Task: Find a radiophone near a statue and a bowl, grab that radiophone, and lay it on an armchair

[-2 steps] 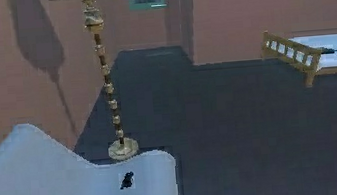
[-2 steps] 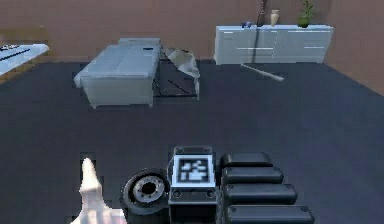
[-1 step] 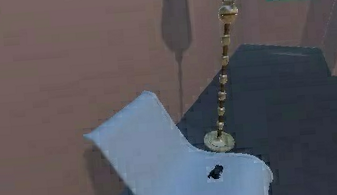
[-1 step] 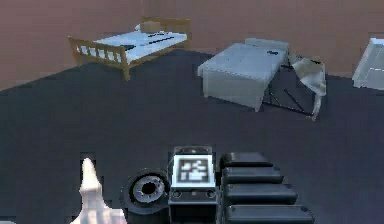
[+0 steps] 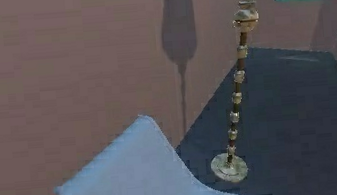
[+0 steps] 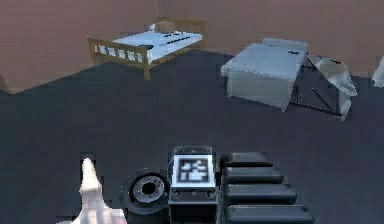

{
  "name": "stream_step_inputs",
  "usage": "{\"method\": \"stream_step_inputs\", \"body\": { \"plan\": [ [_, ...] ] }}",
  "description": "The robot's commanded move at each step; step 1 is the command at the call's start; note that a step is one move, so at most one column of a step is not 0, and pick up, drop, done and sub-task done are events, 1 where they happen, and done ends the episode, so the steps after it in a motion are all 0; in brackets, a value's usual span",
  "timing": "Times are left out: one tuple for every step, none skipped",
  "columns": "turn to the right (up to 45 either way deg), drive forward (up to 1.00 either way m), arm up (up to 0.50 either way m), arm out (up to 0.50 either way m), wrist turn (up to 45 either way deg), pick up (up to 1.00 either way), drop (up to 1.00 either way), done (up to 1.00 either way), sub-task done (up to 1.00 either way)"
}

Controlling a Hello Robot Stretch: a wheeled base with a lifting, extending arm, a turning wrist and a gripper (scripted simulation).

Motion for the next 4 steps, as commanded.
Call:
{"method": "stream_step_inputs", "body": {
  "plan": [
    [45.0, 0.00, 0.00, 0.00, 0.0, 0.00, 0.00, 0.00, 0.00],
    [18.0, 0.00, 0.00, 0.00, 0.0, 0.00, 0.00, 0.00, 0.00],
    [-45.0, 0.00, 0.00, 0.00, 0.0, 0.00, 0.00, 0.00, 0.00],
    [-9.0, 0.00, 0.00, 0.00, 0.0, 0.00, 0.00, 0.00, 0.00]
  ]
}}
